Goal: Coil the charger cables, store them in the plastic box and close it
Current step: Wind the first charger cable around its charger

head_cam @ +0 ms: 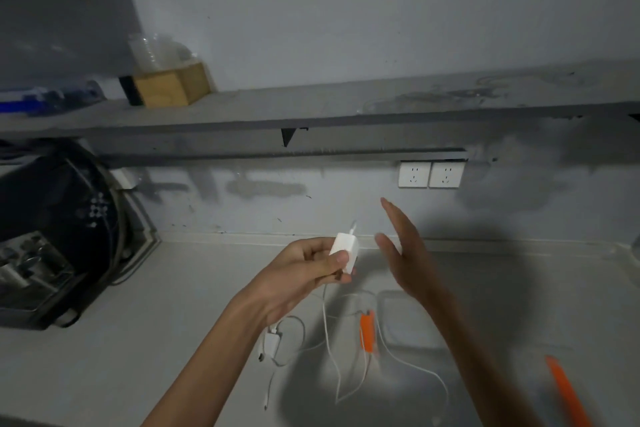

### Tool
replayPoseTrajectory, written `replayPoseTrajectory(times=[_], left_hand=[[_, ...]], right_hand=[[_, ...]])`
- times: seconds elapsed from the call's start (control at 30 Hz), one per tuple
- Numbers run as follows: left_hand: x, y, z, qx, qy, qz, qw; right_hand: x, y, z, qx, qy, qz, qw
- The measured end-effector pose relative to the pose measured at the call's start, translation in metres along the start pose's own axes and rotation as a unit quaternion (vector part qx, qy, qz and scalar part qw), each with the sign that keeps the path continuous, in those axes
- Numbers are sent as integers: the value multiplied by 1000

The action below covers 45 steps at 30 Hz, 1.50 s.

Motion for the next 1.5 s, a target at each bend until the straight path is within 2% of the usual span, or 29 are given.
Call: replayPoseTrajectory(times=[0.07, 0.13, 0.3, 0.37, 0.47, 0.57, 0.67, 0.77, 0.83, 0.9, 1.03, 1.23, 1.3, 1.5], left_hand=[[-3, -9, -2, 27, 5, -16, 1000], [-7, -15, -4, 41, 12, -24, 999], [-17, -22, 2, 95, -10, -27, 995], [-20, -26, 9, 157, -38, -44, 986], [-22, -36, 24, 234, -59, -70, 968], [-24, -45, 40, 204, -42, -95, 974], [-29, -61, 55, 142, -32, -132, 980], [-22, -83, 71, 84, -36, -169, 981], [-11, -94, 87, 16, -51, -177, 983], [2, -101, 101, -65, -61, -174, 981], [30, -103, 145, -99, -143, -172, 970], [57, -69, 173, -60, -196, -103, 973], [62, -59, 170, -49, -193, -81, 977], [73, -41, 162, -17, -192, -55, 980]], right_hand=[[13, 31, -4, 101, 81, -3, 992], [20, 54, -7, 93, 115, 9, 989], [31, 82, -3, 25, 58, 66, 996], [36, 96, -2, -19, 45, 91, 995], [39, 118, 3, -26, 18, 111, 993], [45, 140, 10, -26, -21, 123, 992], [58, 148, 0, 78, -33, 108, 991], [69, 129, -43, 229, 16, -13, 973], [62, 112, -73, 273, 17, -73, 959], [44, 94, -97, 279, 26, -90, 956], [5, 77, -129, 200, 62, -101, 973], [-13, 119, -112, 3, 82, -3, 997], [-11, 136, -102, -74, 76, 44, 993], [-1, 173, -80, -200, 98, 147, 964]])
Point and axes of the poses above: each hand's wrist, its own x-axis towards the middle knuckle, its own z-axis out of the back of the hand, y = z × x, the point moved 5 cm from there along x, towards the middle knuckle, and after that the axes turned 15 degrees about x, right-handed, at the moved point
